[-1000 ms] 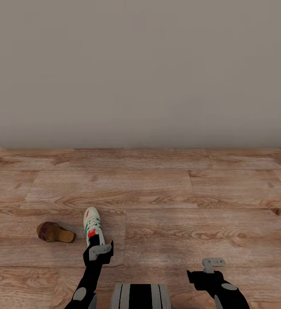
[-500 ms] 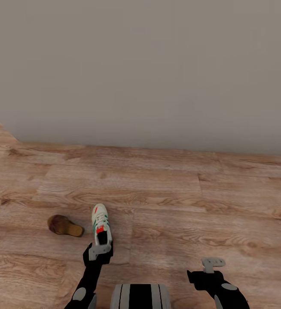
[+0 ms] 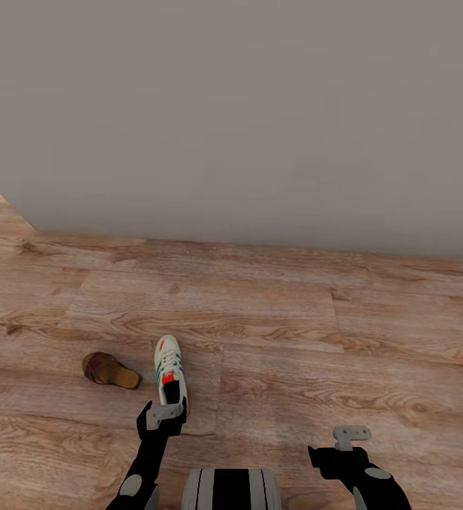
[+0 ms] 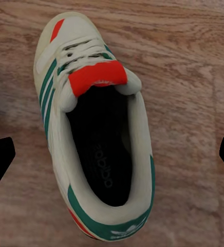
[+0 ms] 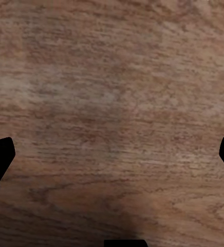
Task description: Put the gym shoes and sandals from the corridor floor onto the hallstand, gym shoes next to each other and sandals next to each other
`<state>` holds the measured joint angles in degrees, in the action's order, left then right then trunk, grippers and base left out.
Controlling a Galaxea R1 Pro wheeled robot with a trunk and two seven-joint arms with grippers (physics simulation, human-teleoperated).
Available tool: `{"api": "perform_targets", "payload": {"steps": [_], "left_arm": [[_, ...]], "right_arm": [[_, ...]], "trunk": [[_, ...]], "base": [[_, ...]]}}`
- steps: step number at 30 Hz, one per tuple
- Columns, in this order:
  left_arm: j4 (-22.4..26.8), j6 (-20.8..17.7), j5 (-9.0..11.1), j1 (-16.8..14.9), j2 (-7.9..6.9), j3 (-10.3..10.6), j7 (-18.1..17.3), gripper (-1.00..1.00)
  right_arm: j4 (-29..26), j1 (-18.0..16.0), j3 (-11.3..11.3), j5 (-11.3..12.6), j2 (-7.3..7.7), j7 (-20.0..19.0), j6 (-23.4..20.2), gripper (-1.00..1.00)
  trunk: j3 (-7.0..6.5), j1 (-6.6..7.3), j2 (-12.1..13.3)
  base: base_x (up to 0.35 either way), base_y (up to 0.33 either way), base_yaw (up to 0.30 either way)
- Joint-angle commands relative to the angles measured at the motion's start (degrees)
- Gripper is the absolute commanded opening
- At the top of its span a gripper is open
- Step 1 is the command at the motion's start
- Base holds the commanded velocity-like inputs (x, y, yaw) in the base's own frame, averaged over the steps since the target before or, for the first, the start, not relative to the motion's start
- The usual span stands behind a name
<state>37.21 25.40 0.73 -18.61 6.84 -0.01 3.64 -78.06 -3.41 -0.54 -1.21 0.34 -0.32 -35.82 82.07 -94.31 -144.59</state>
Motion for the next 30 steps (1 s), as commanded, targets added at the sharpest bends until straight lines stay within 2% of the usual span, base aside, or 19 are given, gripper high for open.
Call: {"api": "perform_targets", "payload": {"steps": [1, 27, 30], "left_arm": [[0.0, 0.2, 0.1, 0.0, 0.02, 0.0, 0.1, 1.00], [0.0, 0.2, 0.1, 0.0, 0.02, 0.0, 0.1, 1.00], [-0.1, 0.2, 0.1, 0.0, 0.02, 0.1, 0.1, 1.00]], "right_arm": [[-0.1, 0.0, 0.1, -0.2, 0.01, 0.0, -0.3, 1.00], [0.0, 0.0, 0.1, -0.2, -0.17, 0.0, -0.3, 1.00], [-0.1, 0.0, 0.1, -0.2, -0.17, 0.0, -0.3, 1.00]], "trunk": [[0.03, 0.01, 0.0], [0.03, 0.01, 0.0], [0.70, -0.07, -0.1]], "base": [[0.000, 0.000, 0.000], [0.000, 0.000, 0.000], [0.000, 0.000, 0.000]]}}
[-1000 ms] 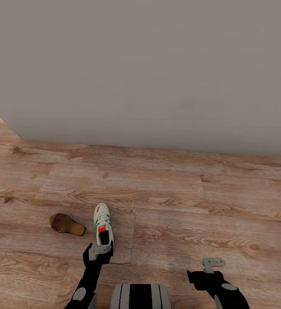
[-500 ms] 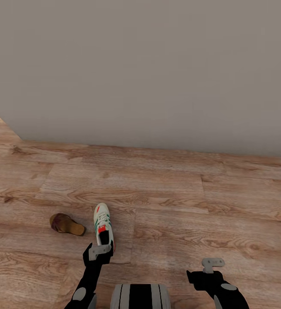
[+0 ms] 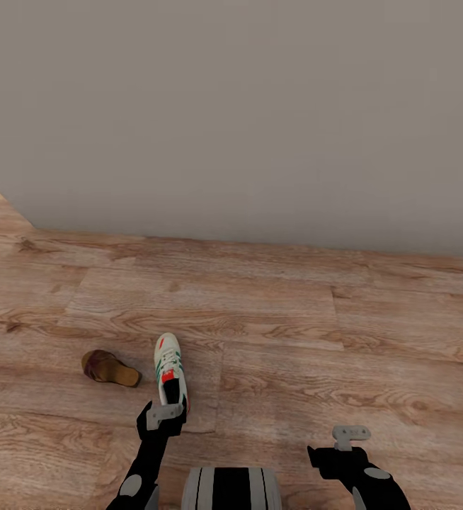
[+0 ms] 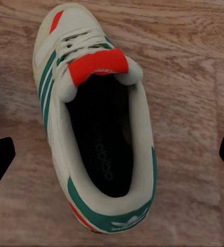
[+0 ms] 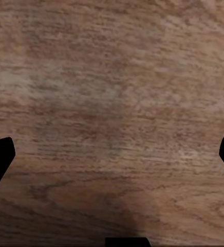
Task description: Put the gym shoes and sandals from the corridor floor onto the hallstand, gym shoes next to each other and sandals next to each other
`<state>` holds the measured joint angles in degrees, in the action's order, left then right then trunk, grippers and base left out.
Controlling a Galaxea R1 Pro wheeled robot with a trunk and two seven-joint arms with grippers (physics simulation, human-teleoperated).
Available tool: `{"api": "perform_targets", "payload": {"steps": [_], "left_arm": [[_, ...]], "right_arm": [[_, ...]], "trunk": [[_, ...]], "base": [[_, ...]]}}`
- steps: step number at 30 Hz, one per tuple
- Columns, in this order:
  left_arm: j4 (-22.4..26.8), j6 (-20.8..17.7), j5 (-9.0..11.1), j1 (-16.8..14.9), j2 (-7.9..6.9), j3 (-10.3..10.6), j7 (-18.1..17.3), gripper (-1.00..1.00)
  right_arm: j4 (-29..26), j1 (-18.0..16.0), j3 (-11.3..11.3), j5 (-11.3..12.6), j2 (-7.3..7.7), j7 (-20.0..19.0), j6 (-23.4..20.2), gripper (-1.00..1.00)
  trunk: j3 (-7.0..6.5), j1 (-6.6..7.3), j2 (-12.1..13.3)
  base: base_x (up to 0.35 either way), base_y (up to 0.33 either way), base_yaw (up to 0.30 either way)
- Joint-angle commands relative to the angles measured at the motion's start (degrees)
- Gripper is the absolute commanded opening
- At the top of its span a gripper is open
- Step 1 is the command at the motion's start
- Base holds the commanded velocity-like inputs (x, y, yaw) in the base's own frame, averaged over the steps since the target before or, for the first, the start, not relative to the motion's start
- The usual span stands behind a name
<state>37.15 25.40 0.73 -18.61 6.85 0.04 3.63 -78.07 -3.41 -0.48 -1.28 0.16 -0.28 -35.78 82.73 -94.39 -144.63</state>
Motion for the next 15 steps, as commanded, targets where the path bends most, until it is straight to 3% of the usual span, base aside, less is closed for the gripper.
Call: {"api": "perform_targets", "payload": {"steps": [1, 8, 15], "left_arm": [[0.0, 0.2, 0.1, 0.0, 0.01, 0.0, 0.1, 1.00], [0.1, 0.2, 0.0, 0.0, 0.11, 0.1, 0.1, 1.00], [1.0, 2.2, 0.0, 0.0, 0.18, 0.1, 0.2, 1.00]], "right_arm": [[-0.1, 0.0, 0.0, -0.1, 0.01, 0.0, -0.3, 1.00], [-0.1, 0.0, 0.0, -0.1, -0.04, 0.0, -0.3, 1.00], [-0.1, 0.0, 0.0, -0.1, 0.05, 0.0, -0.3, 1.00]], "trunk": [[0.26, -0.01, 0.0], [1.85, -0.19, -0.1], [2.25, -0.19, -0.1]], "base": [[0.000, 0.000, 0.000], [0.000, 0.000, 0.001], [0.000, 0.000, 0.044]]}}
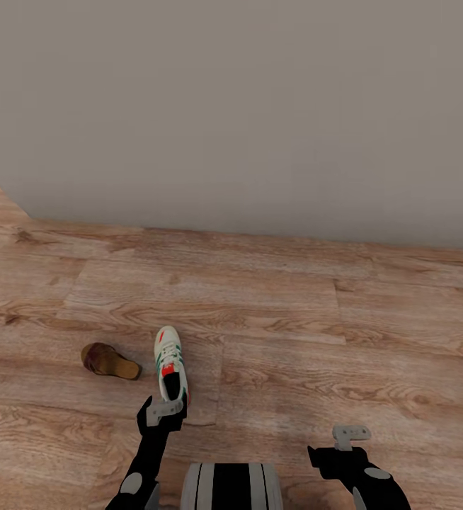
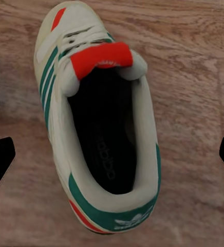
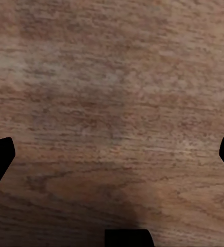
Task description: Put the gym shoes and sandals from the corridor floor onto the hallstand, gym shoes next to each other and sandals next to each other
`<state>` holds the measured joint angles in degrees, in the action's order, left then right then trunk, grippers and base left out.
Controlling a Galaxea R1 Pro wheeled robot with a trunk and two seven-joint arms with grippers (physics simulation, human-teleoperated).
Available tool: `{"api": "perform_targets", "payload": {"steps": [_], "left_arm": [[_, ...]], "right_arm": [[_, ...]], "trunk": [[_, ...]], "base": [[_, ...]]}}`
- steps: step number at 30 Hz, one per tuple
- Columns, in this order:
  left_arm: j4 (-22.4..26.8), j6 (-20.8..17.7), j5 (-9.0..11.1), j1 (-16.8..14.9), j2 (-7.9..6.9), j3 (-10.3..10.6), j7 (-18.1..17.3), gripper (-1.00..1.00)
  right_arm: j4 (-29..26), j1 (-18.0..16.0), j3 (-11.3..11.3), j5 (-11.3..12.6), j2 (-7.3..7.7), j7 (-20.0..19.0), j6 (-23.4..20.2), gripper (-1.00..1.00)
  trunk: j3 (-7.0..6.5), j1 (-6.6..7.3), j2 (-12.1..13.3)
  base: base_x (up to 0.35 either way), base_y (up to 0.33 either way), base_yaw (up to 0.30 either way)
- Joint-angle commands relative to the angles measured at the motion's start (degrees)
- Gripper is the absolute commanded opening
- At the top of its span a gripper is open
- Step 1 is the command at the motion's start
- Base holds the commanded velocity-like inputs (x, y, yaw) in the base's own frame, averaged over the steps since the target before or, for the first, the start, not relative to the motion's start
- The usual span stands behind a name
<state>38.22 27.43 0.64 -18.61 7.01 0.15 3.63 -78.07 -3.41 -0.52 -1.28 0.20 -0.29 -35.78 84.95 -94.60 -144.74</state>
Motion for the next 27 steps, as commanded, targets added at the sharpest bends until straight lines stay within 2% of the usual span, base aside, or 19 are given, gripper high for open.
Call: {"api": "perform_targets", "payload": {"steps": [1, 9, 22, 27], "left_arm": [[0.1, 0.5, 0.0, 0.0, 0.01, 0.0, 0.2, 1.00], [0.5, 3.6, 0.0, 0.0, -0.06, 0.0, 0.2, 1.00], [0.5, 3.9, 0.0, 0.0, -0.07, 0.0, 0.2, 1.00], [0.5, 3.9, -0.1, 0.0, -0.07, 0.0, 0.2, 1.00]], "right_arm": [[-0.1, 0.0, 0.0, -0.1, 0.02, 0.0, -0.3, 1.00], [-0.1, 0.0, 0.0, -0.1, 0.16, -0.1, -0.3, 1.00], [-1.2, 0.0, 0.1, -0.1, 0.21, -0.1, -0.2, 1.00], [-2.0, 0.0, 0.0, -0.1, 0.28, -0.1, -0.2, 1.00]], "trunk": [[0.06, 0.01, 0.0], [0.11, 0.01, 0.0], [0.11, 0.01, 0.0], [1.44, -0.12, -0.1]], "base": [[0.000, 0.000, 0.020], [0.000, 0.000, 0.005], [0.000, 0.000, 0.000], [0.000, 0.000, 0.000]]}}
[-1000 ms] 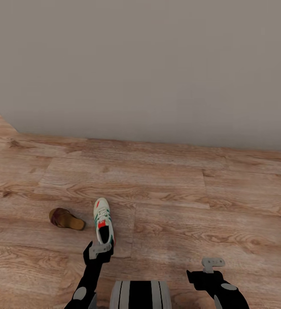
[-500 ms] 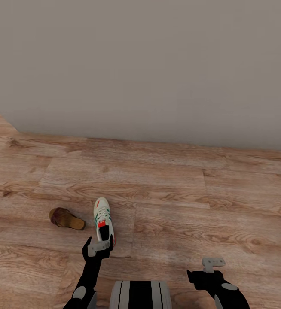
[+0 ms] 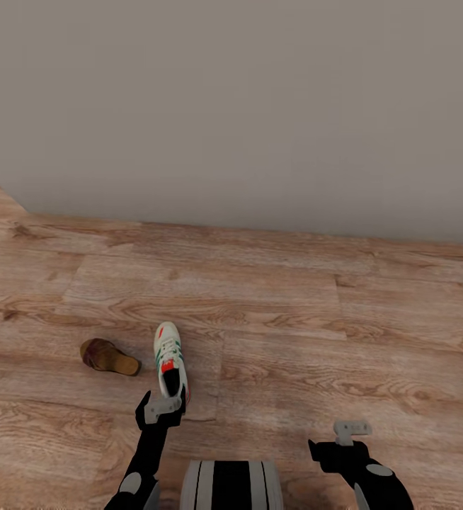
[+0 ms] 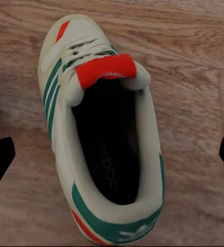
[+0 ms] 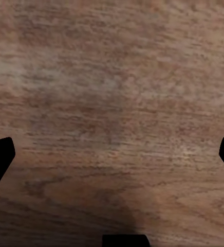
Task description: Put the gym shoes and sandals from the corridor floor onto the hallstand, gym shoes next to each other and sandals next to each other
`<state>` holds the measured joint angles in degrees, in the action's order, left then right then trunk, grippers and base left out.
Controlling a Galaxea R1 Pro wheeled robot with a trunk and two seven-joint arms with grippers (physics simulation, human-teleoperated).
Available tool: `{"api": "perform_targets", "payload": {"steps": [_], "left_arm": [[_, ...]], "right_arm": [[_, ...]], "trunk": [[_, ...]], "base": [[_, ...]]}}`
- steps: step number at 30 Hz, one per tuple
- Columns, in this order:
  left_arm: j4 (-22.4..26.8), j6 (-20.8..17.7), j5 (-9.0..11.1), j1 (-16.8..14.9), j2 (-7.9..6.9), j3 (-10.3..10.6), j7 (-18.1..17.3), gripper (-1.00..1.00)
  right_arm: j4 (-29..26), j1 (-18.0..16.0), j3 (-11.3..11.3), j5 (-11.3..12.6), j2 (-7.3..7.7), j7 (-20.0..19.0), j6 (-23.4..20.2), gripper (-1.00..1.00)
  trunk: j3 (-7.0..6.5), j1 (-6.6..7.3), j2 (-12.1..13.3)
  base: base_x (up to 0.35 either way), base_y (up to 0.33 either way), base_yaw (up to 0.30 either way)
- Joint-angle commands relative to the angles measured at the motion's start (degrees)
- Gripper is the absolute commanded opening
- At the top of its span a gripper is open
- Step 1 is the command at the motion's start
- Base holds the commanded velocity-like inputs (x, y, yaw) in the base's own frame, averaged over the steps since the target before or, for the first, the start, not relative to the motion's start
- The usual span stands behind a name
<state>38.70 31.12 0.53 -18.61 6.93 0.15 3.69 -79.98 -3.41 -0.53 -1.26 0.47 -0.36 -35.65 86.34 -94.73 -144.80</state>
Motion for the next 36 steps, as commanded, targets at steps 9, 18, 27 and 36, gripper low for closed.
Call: {"api": "perform_targets", "payload": {"steps": [9, 18, 27, 36], "left_arm": [[0.0, 0.2, 0.0, 0.0, 0.01, 0.0, 0.2, 1.00], [0.2, 3.6, -0.2, 0.0, -0.06, 0.0, 0.2, 1.00], [-0.1, 4.1, -0.3, -1.5, -0.12, 0.0, 0.2, 1.00], [-1.3, 4.1, -0.2, -2.6, -0.16, -0.1, 0.2, 1.00]], "right_arm": [[-0.2, 0.0, 0.0, -0.1, 0.06, -0.1, -0.3, 1.00], [-0.3, 0.0, 0.0, -0.1, -0.07, 0.0, -0.2, 1.00], [-0.2, 0.0, 0.1, -0.1, 0.00, -0.1, -0.1, 1.00], [-0.2, 0.0, 0.1, -0.1, -0.06, -0.1, 0.0, 1.00]], "trunk": [[2.15, -0.14, -0.1], [2.68, -0.14, -0.1], [2.73, -0.14, -0.1], [2.73, -0.14, -0.1]], "base": [[0.000, 0.000, 0.000], [0.000, 0.000, 0.000], [0.000, 0.000, 0.000], [0.000, 0.000, 0.000]]}}
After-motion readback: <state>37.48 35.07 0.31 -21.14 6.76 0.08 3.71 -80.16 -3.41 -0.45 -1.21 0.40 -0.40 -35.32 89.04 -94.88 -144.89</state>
